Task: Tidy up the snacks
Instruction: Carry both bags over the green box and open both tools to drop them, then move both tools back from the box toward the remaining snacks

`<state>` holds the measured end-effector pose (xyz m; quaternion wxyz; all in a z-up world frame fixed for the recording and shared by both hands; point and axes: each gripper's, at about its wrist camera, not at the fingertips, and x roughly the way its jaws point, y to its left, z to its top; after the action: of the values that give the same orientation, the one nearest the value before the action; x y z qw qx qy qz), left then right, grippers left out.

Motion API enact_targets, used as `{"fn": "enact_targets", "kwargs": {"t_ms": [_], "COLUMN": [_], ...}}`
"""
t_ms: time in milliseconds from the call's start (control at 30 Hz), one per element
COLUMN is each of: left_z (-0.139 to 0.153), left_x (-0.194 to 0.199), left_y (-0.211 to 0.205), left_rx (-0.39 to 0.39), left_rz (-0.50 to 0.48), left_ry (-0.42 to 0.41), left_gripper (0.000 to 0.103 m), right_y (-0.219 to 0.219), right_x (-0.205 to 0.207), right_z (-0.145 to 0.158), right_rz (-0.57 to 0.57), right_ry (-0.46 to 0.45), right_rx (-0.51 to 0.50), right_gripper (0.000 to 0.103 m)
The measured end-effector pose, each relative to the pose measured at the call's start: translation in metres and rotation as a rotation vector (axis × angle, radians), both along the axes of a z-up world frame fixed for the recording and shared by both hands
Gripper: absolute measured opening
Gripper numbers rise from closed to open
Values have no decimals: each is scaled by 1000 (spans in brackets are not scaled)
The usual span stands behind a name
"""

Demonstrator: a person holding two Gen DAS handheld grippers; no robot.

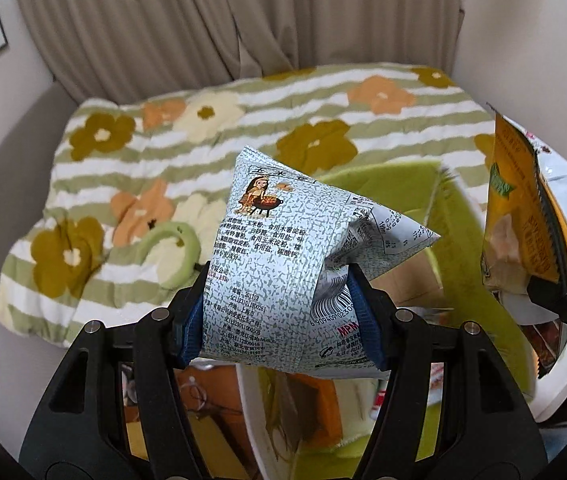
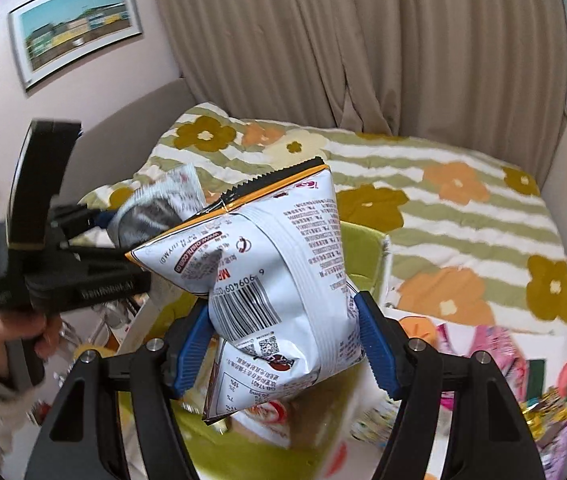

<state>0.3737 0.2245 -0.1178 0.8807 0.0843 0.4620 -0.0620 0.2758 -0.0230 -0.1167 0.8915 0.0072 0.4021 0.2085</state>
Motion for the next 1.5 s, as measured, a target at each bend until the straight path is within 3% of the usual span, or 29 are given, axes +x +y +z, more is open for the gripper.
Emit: {"fn": "enact_targets", "kwargs": {"t_ms": [300, 333, 367, 400, 533, 767, 933, 1000, 1067, 1233, 1500], "left_z": [-60, -63, -65, -65, -64, -62, -58, -58, -58, -56, -47], "left_x": [33, 35, 36, 37, 33, 8, 0, -2, -5, -16, -44], "left_y": [-12, -13, -13, -14, -7, 15, 18, 17, 15, 12, 12], "left_rx": [-17, -7, 10, 26, 15, -57, -67, -58, -52, -40, -43], "left_rz": [-17, -13, -2, 9, 31, 162, 184, 189, 188, 188, 202], "left_ry": [117, 117, 113, 105, 101, 113, 105, 105, 105, 105, 83], "left_gripper": [62, 75, 98, 103, 102, 102, 102, 102, 102, 102, 102], "right_y": [11, 11, 11, 11, 9, 16, 24, 25, 23, 17, 15], "right_x": [49, 51, 55, 59, 69, 78, 85, 87, 86, 73, 48], "right_z": [-31, -33, -35, -37, -43, -50, -59, -62, -64, -58, -51], "right_rz": [-74, -69, -63, -56, -33, 22, 46, 34, 20, 27, 64], "right_ry": [122, 127, 130, 134, 154, 171, 178, 164, 129, 59, 104], "right_rx": [28, 25, 23, 22, 11, 5, -8, -1, 23, 73, 58], "right_gripper": [65, 65, 65, 65, 65, 65, 66, 71, 103, 103, 103]}}
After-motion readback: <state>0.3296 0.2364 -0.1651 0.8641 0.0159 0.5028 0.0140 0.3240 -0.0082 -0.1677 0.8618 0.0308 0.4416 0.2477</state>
